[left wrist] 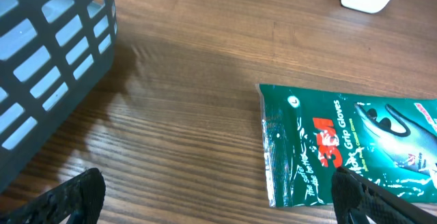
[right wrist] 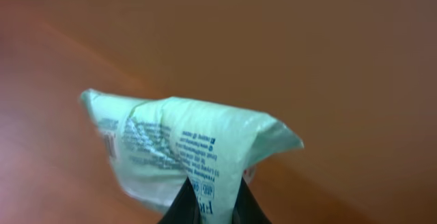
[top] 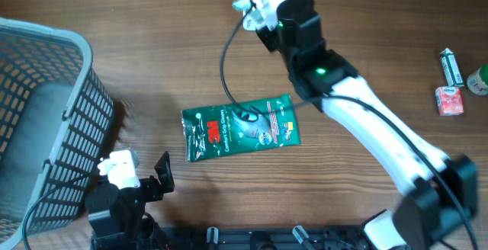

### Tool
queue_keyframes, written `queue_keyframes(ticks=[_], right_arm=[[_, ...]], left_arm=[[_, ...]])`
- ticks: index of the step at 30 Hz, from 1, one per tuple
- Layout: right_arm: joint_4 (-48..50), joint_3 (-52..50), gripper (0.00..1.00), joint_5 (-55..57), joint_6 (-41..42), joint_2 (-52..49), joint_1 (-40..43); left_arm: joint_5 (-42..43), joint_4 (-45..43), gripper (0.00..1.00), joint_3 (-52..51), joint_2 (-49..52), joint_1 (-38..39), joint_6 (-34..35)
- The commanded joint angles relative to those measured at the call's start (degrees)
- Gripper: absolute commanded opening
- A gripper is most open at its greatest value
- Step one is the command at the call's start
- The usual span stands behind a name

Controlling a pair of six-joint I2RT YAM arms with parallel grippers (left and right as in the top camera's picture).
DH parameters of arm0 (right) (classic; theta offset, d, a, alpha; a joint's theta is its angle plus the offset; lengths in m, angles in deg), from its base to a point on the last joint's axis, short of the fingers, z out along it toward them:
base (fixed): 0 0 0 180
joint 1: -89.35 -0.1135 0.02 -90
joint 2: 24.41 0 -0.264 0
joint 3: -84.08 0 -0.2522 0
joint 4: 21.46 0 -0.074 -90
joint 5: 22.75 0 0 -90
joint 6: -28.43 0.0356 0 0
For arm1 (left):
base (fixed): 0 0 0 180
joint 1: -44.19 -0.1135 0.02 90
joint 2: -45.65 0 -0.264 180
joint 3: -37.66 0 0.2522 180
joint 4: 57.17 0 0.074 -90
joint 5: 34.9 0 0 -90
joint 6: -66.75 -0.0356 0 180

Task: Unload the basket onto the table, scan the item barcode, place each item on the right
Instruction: 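Hold the white wipes pack in front of the scanner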

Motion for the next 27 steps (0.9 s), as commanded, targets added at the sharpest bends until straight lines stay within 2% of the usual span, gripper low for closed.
queue_keyframes(ticks=[1, 6, 10, 17, 23, 27], right_arm=[[15.8, 0.4, 0.04, 13.8, -11.0, -8.0, 0.1], [44.5, 0.4, 0.04, 18.3, -26.9, -21.8, 0.1], [56.8, 0.5, 0.04, 18.1, -31.4, -28.7, 0.1], [57.9, 0.5, 0.05, 13.2, -32.6, -32.7, 0.4], [58.2, 0.7, 0.05, 9.6, -43.1, -37.4, 1.8], [59.6, 1.3, 0.04, 8.6, -43.9, -38.1, 2.3]], left_arm=[[-0.2, -0.2, 1.0, 0.0, -0.4, -0.4, 0.5], [-0.2, -0.2, 1.0, 0.0, -0.4, -0.4, 0.5], [-0.2, -0.2, 1.0, 0.0, -0.4, -0.4, 0.5], [-0.2, -0.2, 1.0, 0.0, -0.4, -0.4, 0.5], [-0.2, -0.2, 1.0, 0.0, -0.4, -0.4, 0.5], [-0.2, -0.2, 1.0, 0.0, -0.4, -0.4, 0.5]])
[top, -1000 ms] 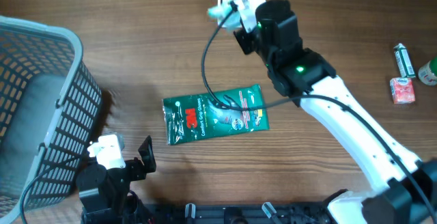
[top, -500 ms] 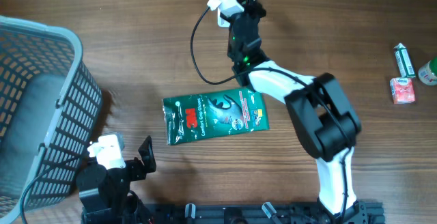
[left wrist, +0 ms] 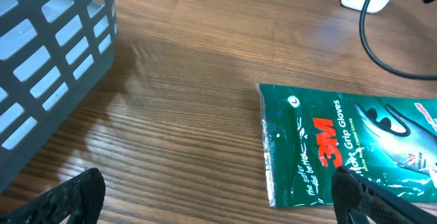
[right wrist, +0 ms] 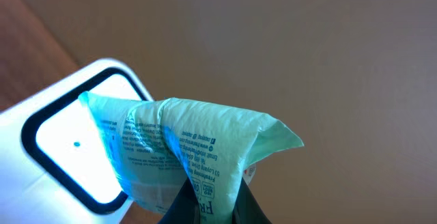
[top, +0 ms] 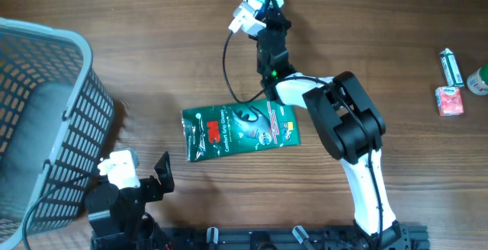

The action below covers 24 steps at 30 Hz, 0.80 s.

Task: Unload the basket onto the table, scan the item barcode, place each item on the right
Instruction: 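Hold the white wipes pack in front of the scanner, then carry the wipes pack to the right edge and release it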

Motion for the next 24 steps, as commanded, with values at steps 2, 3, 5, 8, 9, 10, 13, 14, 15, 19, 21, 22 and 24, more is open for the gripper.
queue_keyframes(ticks=[2, 3, 5, 8, 9, 10, 13, 14, 15, 19, 21, 22, 24], right_arm=[[1.5, 1.7, 0.05, -1.1, -1.9, -0.6, 0.3], [1.6, 1.8, 0.04, 0.2, -1.1, -0.5, 0.3], [1.6, 1.8, 0.04, 5.4, 2.8, -0.3, 0.3], [0.5, 1.8, 0.04, 13.3, 3.8, 0.7, 1.5], [0.2, 1.8, 0.04, 16.8, 4.2, 1.2, 2.4], [0.3, 1.8, 0.04, 21.0, 4.6, 1.7, 3.9], [0.3, 1.8, 0.04, 29.3, 5.7, 2.3, 8.5], [-0.2, 1.7, 0.04, 32.5, 6.2, 2.3, 11.3], [-2.9, 1.7, 0.04, 34.7, 8.7, 2.3, 14.6], [-29.1, 1.6, 0.04, 34.3, 26.3, 2.3, 25.5], [-42.7, 1.6, 0.04, 29.9, 37.0, 2.3, 30.1], [-47.6, 1.6, 0.04, 28.7, 42.8, 2.3, 32.5], [-53.1, 1.6, 0.05, 28.8, 49.9, 2.3, 36.7]], left_arm=[[-0.2, -0.2, 1.0, 0.0, -0.4, -0.4, 0.5], [-0.2, -0.2, 1.0, 0.0, -0.4, -0.4, 0.5], [-0.2, -0.2, 1.0, 0.0, -0.4, -0.4, 0.5], [-0.2, -0.2, 1.0, 0.0, -0.4, -0.4, 0.5], [-0.2, -0.2, 1.0, 0.0, -0.4, -0.4, 0.5], [-0.2, -0.2, 1.0, 0.0, -0.4, -0.4, 0.5], [-0.2, -0.2, 1.0, 0.0, -0.4, -0.4, 0.5], [-0.1, -0.2, 1.0, 0.0, -0.4, -0.4, 0.5], [-0.2, -0.2, 1.0, 0.0, -0.4, -0.4, 0.5], [-0.2, -0.2, 1.0, 0.0, -0.4, -0.4, 0.5], [-0.2, -0.2, 1.0, 0.0, -0.4, -0.4, 0.5], [-0.2, -0.2, 1.0, 0.0, -0.4, -0.4, 0.5], [-0.2, -0.2, 1.0, 0.0, -0.4, -0.4, 0.5]])
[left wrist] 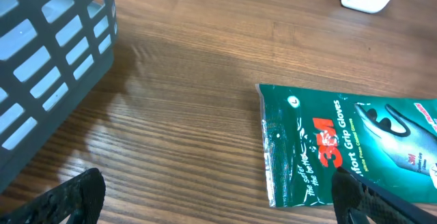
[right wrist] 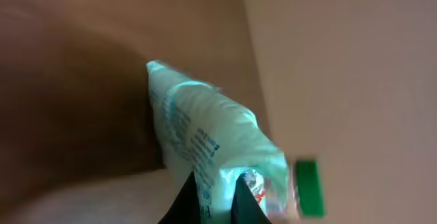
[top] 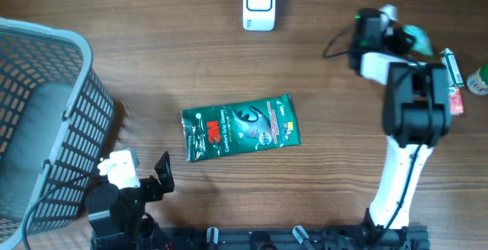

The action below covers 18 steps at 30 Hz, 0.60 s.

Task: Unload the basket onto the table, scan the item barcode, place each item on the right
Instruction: 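Carry the wipes pack to the right edge and release it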

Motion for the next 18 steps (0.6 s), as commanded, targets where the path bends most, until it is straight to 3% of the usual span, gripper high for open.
queue_keyframes(ticks=[1, 3, 4, 5, 6, 7, 8, 12, 15, 16, 18], right_arm=[[-6.8, -0.4, 0.04, -3.0, 18.2, 0.7, 6.3], [-6.8, -0.4, 0.05, -3.0, 17.1, 0.7, 8.6], [-6.8, -0.4, 0.15, -3.2, 16.5, 0.9, 8.7], [-7.3, -0.3, 0.29, -4.8, 15.0, 1.6, 8.4], [-8.9, -0.3, 0.52, -8.2, 15.4, 3.0, 7.6], [-13.2, -0.3, 0.89, -17.6, 18.4, 6.6, 5.8], [-16.3, -0.3, 1.0, -25.1, 21.0, 9.2, 4.8], [-26.3, -0.3, 1.0, -58.2, 33.0, 22.3, 1.8], [-35.2, -0.3, 1.0, -74.9, 38.1, 32.3, 0.7], [-42.8, -0.3, 1.0, -82.3, 40.5, 36.9, -0.1], [-52.6, -0.3, 1.0, -86.1, 43.6, 40.0, -1.7]], left_arm=[[-0.2, -0.2, 1.0, 0.0, -0.4, -0.4, 0.5], [-0.2, -0.2, 1.0, 0.0, -0.4, -0.4, 0.5], [-0.2, -0.2, 1.0, 0.0, -0.4, -0.4, 0.5], [-0.2, -0.2, 1.0, 0.0, -0.4, -0.4, 0.5], [-0.2, -0.2, 1.0, 0.0, -0.4, -0.4, 0.5], [-0.2, -0.2, 1.0, 0.0, -0.4, -0.4, 0.5], [-0.2, -0.2, 1.0, 0.0, -0.4, -0.4, 0.5], [-0.2, -0.2, 1.0, 0.0, -0.4, -0.4, 0.5], [-0.2, -0.2, 1.0, 0.0, -0.4, -0.4, 0.5], [-0.2, -0.2, 1.0, 0.0, -0.4, -0.4, 0.5], [-0.2, -0.2, 1.0, 0.0, -0.4, -0.4, 0.5]])
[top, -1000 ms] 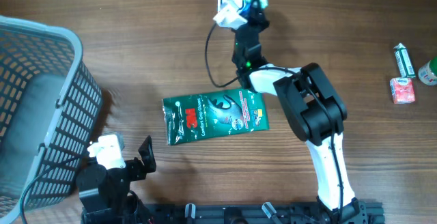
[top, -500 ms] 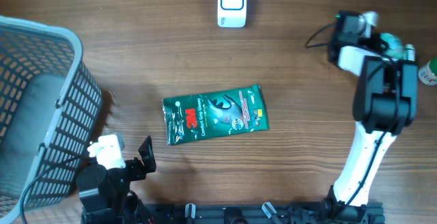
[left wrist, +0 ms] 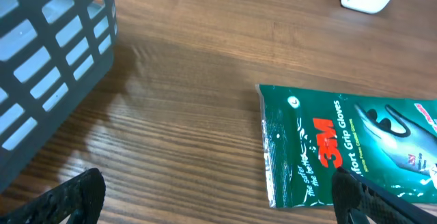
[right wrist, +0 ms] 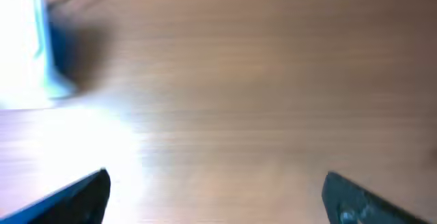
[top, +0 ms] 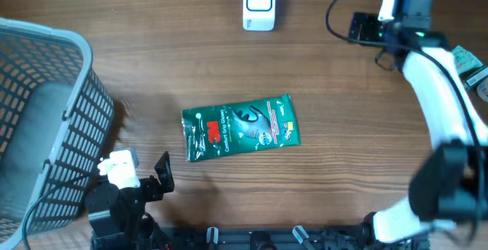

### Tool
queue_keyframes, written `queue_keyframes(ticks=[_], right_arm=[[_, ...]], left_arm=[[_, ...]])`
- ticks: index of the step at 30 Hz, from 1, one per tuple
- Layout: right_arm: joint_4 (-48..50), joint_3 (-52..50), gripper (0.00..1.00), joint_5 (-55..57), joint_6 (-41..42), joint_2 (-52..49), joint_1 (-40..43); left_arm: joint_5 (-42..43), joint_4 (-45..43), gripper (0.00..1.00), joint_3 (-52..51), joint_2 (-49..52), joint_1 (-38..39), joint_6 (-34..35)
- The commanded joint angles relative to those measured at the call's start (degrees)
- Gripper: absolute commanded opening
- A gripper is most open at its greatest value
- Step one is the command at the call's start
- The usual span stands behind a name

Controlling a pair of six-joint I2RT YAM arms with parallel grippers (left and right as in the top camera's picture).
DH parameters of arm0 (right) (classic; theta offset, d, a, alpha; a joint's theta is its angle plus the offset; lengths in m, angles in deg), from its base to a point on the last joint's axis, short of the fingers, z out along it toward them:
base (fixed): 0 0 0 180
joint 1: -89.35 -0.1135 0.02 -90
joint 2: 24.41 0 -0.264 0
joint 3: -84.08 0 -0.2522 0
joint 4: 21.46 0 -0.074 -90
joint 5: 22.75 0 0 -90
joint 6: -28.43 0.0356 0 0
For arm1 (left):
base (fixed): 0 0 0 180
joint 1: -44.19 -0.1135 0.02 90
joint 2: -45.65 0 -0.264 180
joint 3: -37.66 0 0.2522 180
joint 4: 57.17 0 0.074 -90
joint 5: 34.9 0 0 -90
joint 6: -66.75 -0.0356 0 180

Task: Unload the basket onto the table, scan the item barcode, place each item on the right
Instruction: 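Carry the wipes pack to the right edge and release it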

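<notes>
The white barcode scanner [top: 259, 4] stands at the far middle of the table and shows blurred at the left in the right wrist view [right wrist: 24, 46]. A pale green packet [top: 467, 56] lies at the right edge, free of any gripper. My right gripper [top: 364, 27] hangs open and empty between scanner and packet, over bare wood [right wrist: 218, 200]. A dark green 3M gloves pack [top: 241, 126] lies mid-table. My left gripper [left wrist: 215, 200] is open at the near left, its right fingertip over the pack's corner [left wrist: 355, 149].
A grey mesh basket [top: 46, 120] fills the left side, and its wall shows in the left wrist view [left wrist: 48, 60]. Small items [top: 482, 86] lie at the right edge beside the packet. The right arm's cable loops near the far edge.
My right gripper was shut on the pale green packet near the right-edge items. Now it is open and empty, and the packet lies on the table at the right edge. The left arm has not moved.
My right gripper held the pale green packet close to the scanner, then right over the scanner's window. Then it held the packet at the far right by the small items. Now the packet lies there and the gripper is open. The gloves pack stayed put.
</notes>
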Motion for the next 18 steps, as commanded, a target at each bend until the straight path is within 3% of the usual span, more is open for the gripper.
queue_keyframes(ticks=[1, 3, 4, 6, 10, 14, 18], right_arm=[[-13.6, -0.5, 1.0, -18.3, 9.8, 5.0, -3.3], [-19.8, -2.8, 1.0, -18.4, 2.3, 4.5, -8.5], [-19.4, -5.1, 1.0, -17.3, -2.3, 4.3, -11.7], [-15.2, -8.8, 1.0, -15.3, -2.8, 4.0, -17.0], [-8.1, -13.4, 1.0, -5.2, 11.3, 1.6, -24.7], [-7.3, -13.4, 1.0, 3.5, 13.3, -4.6, -29.7], [-7.4, -13.4, 1.0, 3.1, 12.2, -11.6, -34.5]], left_arm=[[-0.2, -0.1, 1.0, 0.0, -0.4, -0.4, 0.5], [-0.2, -0.1, 1.0, 0.0, -0.4, -0.4, 0.5], [-0.2, -0.1, 1.0, 0.0, -0.4, -0.4, 0.5], [-0.2, -0.1, 1.0, 0.0, -0.4, -0.4, 0.5], [-0.2, -0.1, 1.0, 0.0, -0.4, -0.4, 0.5], [-0.2, -0.1, 1.0, 0.0, -0.4, -0.4, 0.5], [-0.2, -0.1, 1.0, 0.0, -0.4, -0.4, 0.5]])
